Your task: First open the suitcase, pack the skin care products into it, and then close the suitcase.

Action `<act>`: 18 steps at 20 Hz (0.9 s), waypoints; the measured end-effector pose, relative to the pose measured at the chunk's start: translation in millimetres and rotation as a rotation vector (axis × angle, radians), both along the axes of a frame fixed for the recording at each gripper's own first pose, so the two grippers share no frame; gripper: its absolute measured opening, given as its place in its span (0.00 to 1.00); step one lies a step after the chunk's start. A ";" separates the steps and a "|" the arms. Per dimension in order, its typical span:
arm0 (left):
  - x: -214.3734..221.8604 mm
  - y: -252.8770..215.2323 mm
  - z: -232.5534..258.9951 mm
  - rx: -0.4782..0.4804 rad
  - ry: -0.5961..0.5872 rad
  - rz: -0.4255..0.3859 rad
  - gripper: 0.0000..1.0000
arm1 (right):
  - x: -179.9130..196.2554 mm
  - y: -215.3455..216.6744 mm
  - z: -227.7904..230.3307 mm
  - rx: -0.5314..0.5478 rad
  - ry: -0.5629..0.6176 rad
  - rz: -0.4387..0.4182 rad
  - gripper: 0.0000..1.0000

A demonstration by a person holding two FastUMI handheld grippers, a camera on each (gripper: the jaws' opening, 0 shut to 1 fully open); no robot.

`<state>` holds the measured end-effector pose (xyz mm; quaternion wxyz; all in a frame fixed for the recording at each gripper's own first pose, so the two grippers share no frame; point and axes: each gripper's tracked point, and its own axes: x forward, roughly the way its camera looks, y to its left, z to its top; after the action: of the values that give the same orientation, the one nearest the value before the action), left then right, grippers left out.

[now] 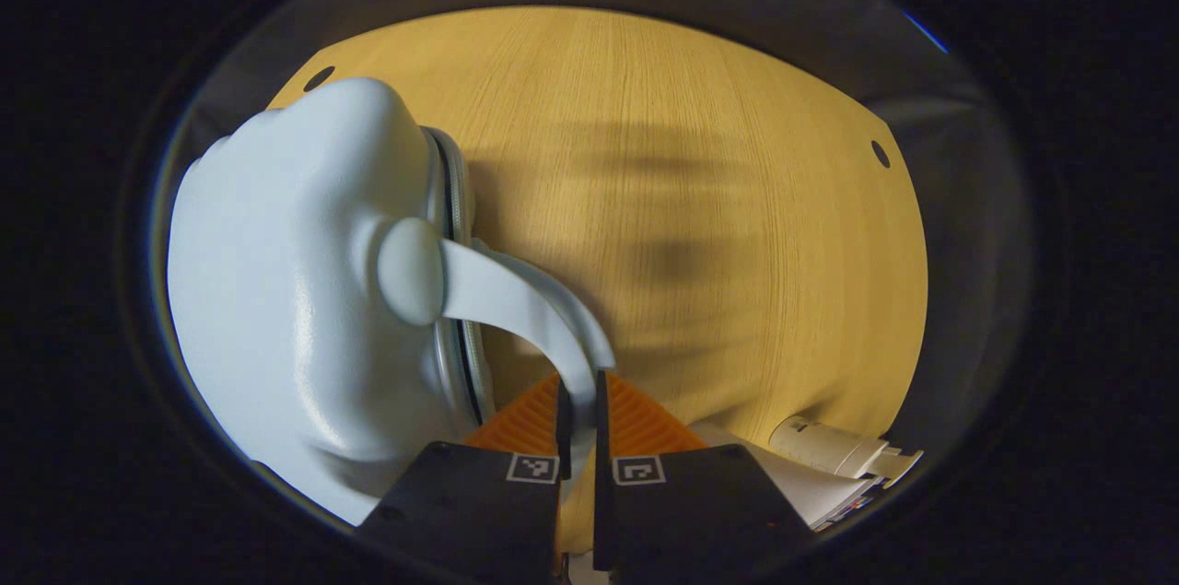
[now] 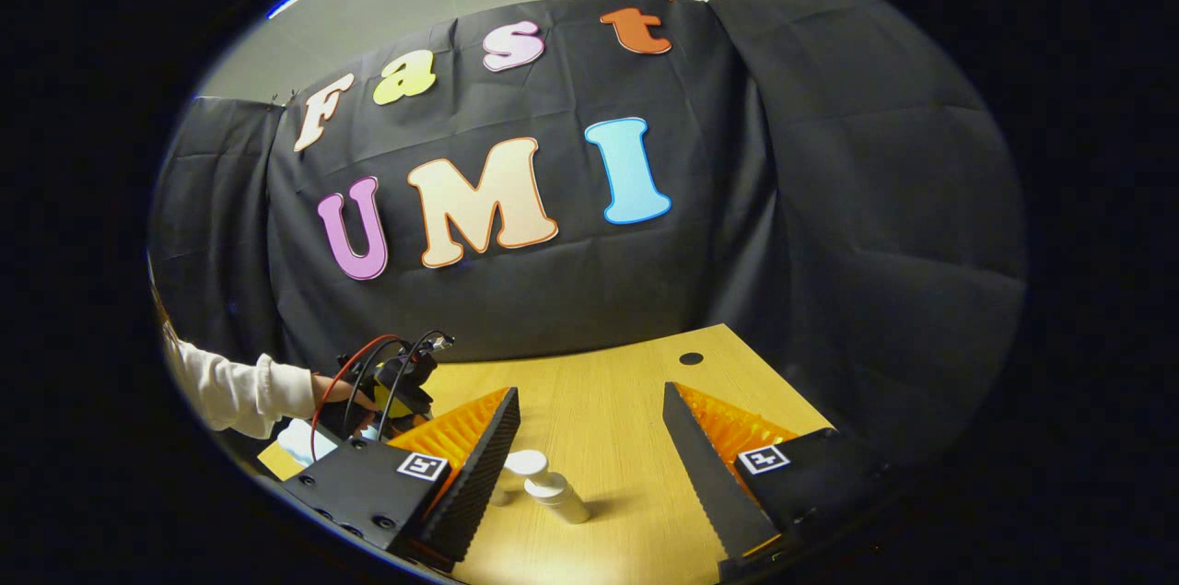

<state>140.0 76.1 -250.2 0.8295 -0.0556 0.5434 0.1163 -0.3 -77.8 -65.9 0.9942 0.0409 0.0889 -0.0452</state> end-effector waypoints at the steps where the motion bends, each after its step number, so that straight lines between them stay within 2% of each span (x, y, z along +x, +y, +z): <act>1: 0.9 -1.1 1.6 -0.009 -0.012 -0.003 0.06 | -0.4 -0.3 -1.1 0.001 0.002 -0.001 0.98; 5: 2.0 -5.4 8.0 -0.047 -0.059 0.002 0.00 | 0.7 5.4 -2.0 0.003 0.006 0.012 0.98; 9: 3.1 -11.4 18.9 -0.079 -0.091 -0.009 0.00 | 2.1 15.8 -2.2 -0.007 0.009 0.035 0.98; 12: 5.1 -18.9 34.6 -0.142 -0.149 -0.015 0.00 | 3.9 26.3 -2.4 -0.006 0.010 0.054 0.98; 18: -2.2 -21.1 98.4 -0.216 -0.315 -0.031 0.00 | 5.7 49.7 1.1 -0.020 0.003 0.094 0.98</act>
<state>137.8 55.1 -151.8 0.8951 -0.1537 0.4170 0.0344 5.5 -28.2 -64.9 0.9954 0.0268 0.0915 0.0006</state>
